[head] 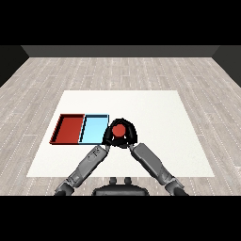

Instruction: Pick the red can and put it in the red box

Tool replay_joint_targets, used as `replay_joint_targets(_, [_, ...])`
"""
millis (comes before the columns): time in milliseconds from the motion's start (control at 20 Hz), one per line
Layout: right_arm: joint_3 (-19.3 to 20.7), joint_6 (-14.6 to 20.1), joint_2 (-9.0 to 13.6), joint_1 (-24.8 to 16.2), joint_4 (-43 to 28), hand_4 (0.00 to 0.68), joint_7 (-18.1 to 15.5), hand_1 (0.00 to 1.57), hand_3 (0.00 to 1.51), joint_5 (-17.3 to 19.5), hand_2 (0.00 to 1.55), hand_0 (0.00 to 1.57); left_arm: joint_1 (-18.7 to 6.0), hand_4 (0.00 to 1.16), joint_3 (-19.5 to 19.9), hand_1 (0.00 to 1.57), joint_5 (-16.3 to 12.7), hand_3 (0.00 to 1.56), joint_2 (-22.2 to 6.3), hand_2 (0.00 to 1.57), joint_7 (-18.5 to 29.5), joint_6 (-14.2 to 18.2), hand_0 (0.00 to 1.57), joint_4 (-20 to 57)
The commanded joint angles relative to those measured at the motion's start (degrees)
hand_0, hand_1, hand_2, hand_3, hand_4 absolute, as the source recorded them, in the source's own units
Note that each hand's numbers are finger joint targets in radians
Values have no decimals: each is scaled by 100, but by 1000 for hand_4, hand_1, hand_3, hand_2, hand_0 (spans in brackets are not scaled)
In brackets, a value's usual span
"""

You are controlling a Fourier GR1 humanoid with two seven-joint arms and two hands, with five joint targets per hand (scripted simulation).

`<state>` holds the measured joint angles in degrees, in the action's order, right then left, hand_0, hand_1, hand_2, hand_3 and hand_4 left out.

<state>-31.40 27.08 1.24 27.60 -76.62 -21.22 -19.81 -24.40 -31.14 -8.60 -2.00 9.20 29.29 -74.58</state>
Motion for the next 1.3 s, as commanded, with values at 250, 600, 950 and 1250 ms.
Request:
replay_joint_targets(250, [76, -217, -118, 53, 163, 541, -339, 1518, 1391, -132, 1450, 1518, -428, 857, -182, 1571, -127, 1340, 189, 1495, 1, 446, 1571, 518])
replay_joint_targets(600, [8, -174, -119, 192, 149, 547, -206, 1506, 1397, 66, 1458, 1506, -96, 907, 65, 1571, 122, 1424, 177, 1528, -284, 183, 1571, -193])
replay_joint_targets(950, [116, -547, -120, -98, -385, 0, 57, 0, 0, 76, 0, 0, -138, 1140, -77, 1571, -155, 1491, 193, 1569, 112, 367, 1571, 96])
replay_joint_targets(1250, [100, -259, -120, 89, -340, 0, 57, 0, 0, 93, 0, 0, -45, 1148, 163, 1571, 91, 1494, 195, 1571, 121, 157, 1571, 56])
